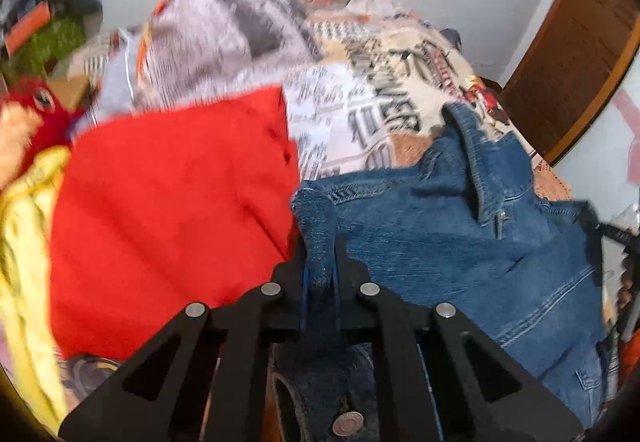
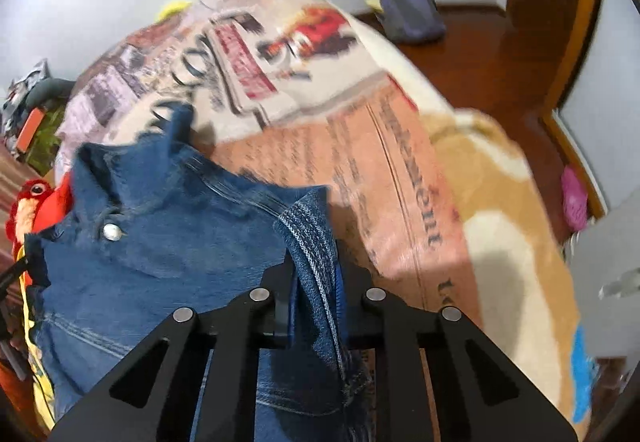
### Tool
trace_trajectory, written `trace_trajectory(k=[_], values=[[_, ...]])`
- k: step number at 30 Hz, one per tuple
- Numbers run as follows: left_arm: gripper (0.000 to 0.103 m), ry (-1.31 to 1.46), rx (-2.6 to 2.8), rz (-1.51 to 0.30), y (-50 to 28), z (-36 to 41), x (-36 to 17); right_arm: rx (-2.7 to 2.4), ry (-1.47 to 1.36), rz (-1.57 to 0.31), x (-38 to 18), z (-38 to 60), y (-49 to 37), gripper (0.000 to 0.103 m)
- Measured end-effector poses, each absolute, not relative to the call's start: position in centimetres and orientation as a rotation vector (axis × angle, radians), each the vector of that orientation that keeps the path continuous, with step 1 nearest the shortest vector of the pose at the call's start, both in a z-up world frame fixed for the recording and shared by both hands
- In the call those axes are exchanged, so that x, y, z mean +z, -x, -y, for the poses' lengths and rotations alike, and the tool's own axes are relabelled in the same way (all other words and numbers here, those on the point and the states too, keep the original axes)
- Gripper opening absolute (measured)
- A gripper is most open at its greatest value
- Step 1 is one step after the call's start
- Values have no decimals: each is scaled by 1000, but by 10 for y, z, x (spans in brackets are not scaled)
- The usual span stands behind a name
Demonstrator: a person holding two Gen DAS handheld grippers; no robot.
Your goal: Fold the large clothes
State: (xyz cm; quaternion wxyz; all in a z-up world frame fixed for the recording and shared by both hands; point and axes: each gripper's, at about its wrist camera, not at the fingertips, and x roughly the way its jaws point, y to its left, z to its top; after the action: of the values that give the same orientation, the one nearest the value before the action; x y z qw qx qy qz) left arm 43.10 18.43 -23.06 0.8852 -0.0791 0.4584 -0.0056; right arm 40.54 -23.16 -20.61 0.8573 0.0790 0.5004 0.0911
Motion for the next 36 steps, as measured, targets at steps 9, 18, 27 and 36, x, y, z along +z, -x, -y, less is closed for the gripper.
trace_trajectory(k=[9,18,27,36], values=[[7,95,33,-751,-397,-165,-142,295,-125,-827,-111,207,-387,10],[7,150,52,-662,-393,-181,-104,376,-64,-706,-69,163,-396,10],[7,168,117,-688,-442,-218,-122,357,-45,-737,-92,134,-457,10],[7,211,227,-817,-499,-267,-189,260,-57,-884,-160,134,-520,10]])
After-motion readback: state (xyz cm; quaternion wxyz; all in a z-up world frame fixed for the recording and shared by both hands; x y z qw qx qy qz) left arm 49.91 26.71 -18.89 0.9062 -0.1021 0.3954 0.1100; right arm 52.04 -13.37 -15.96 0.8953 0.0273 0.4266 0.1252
